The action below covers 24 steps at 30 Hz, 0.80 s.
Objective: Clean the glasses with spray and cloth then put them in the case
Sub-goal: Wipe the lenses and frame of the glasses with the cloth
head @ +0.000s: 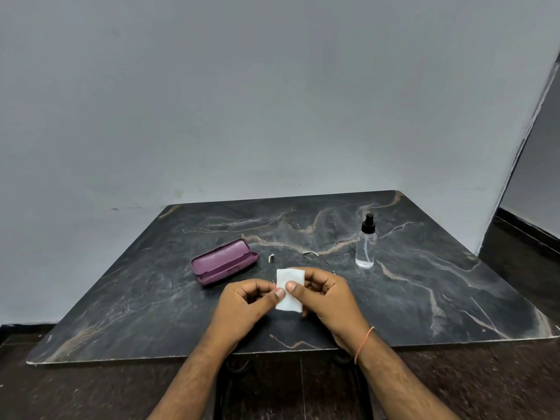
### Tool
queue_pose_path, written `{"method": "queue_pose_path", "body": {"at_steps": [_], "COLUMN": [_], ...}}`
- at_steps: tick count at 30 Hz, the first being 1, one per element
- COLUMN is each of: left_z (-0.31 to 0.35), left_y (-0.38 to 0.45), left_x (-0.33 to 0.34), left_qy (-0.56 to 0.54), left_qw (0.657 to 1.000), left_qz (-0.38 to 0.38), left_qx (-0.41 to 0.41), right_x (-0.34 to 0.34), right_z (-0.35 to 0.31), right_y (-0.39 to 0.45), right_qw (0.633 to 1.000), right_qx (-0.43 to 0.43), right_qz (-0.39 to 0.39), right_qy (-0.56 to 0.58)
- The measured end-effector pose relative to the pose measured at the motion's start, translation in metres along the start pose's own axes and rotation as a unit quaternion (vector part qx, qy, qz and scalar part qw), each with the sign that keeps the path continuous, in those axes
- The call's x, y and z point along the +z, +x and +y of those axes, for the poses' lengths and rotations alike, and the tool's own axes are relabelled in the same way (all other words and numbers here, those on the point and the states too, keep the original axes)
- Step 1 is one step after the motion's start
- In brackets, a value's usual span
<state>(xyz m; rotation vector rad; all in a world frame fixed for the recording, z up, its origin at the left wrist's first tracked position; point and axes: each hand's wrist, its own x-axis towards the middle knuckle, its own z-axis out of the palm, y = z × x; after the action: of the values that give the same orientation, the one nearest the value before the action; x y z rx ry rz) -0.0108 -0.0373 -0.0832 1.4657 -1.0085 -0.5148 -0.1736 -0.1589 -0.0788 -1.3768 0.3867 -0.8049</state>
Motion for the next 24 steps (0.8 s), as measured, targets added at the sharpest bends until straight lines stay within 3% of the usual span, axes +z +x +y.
{"method": "queue_pose_path", "body": {"at_steps": [4, 10, 12, 18, 24], "left_z": [-0.005, -0.014, -0.018, -0.017, -0.017], "left_y": [0.001, 0.008, 0.011, 0.022, 0.028], "left_x": [0.001, 0.000, -0.002, -0.003, -0.015], "left_qy": [0.048, 0.123, 0.150, 0.259, 0.313], "left_qw": [0.998, 0.973, 0.974, 0.961, 0.937], "left_qz": [0.000, 0.194, 0.171, -0.010, -0.054], "left_qx": [0.031, -0.001, 0.018, 0.101, 0.149], "right_x": [-0.003, -0.026, -0.038, -0.053, -0.047], "right_z": [0.002, -0.003, -0.004, -0.006, -0.007], "right_y": [0.002, 0.008, 0.007, 0.005, 0.003], "right_qw": [0.998, 0.989, 0.988, 0.984, 0.989], "right_qx": [0.001, 0.025, 0.014, 0.001, -0.006], "right_qz": [0.037, 0.111, 0.129, 0.160, 0.146], "right_qy": [0.045, 0.099, 0.078, 0.078, 0.034]}}
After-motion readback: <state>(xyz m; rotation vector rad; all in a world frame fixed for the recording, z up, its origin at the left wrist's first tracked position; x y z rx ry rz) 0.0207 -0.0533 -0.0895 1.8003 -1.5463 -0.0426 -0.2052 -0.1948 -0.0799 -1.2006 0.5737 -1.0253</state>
